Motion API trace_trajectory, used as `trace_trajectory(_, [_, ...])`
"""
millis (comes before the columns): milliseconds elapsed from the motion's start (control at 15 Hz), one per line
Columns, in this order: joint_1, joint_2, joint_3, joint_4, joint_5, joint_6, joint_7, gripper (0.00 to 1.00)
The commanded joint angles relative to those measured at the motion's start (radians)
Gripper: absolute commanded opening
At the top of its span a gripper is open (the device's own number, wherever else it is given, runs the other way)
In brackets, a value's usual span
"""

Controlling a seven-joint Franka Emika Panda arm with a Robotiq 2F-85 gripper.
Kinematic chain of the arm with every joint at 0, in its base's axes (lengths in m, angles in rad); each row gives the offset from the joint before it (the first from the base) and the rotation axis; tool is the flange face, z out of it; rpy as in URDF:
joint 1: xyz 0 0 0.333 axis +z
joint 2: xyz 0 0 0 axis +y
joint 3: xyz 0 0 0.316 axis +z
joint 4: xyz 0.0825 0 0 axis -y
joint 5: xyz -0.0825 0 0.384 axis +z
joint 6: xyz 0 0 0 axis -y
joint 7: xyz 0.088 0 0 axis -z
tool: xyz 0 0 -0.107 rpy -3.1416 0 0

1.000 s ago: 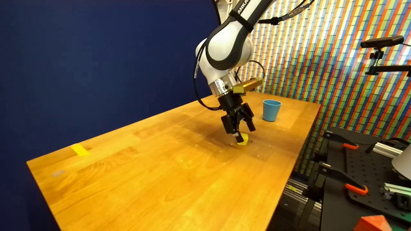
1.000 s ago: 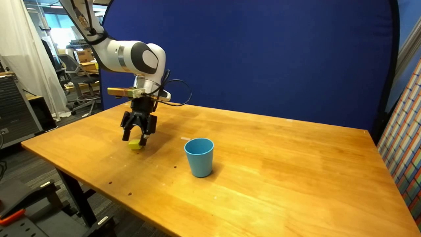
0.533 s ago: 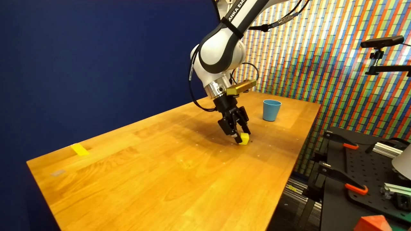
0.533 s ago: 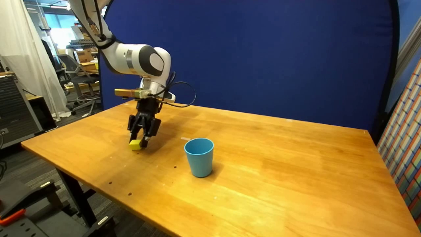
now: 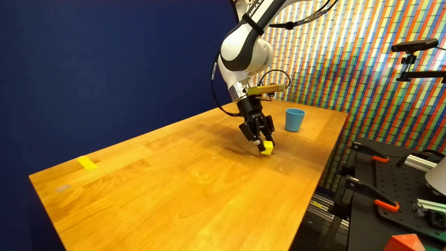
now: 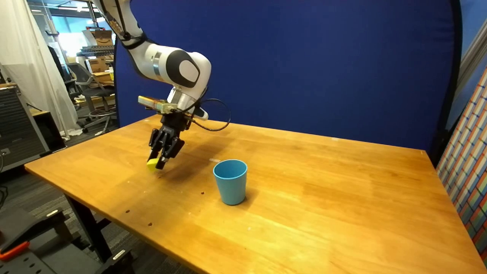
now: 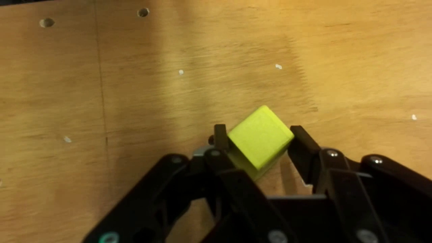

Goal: Put the cube in the cup

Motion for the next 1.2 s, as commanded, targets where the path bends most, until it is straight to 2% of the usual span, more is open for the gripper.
trace_trajectory(0, [-0.051, -0.181, -0.019, -0.135, 0.067, 0.040, -0.008, 0.24])
trace_trajectory(400, [-0.088, -0.413, -0.089, -0.260, 0.074, 0.074, 0.074, 0.24])
trace_trajectory(600, [-0.097, -0.492, -0.131, -0.328, 0.056, 0.103, 0.183, 0.24])
trace_trajectory(800, [-0.105, -0.530, -0.168, -0.372, 0.018, 0.139, 0.305, 0.24])
trace_trajectory(1133, [-0.131, -0.523, -0.224, -0.377, -0.040, 0.166, 0.514, 0.24])
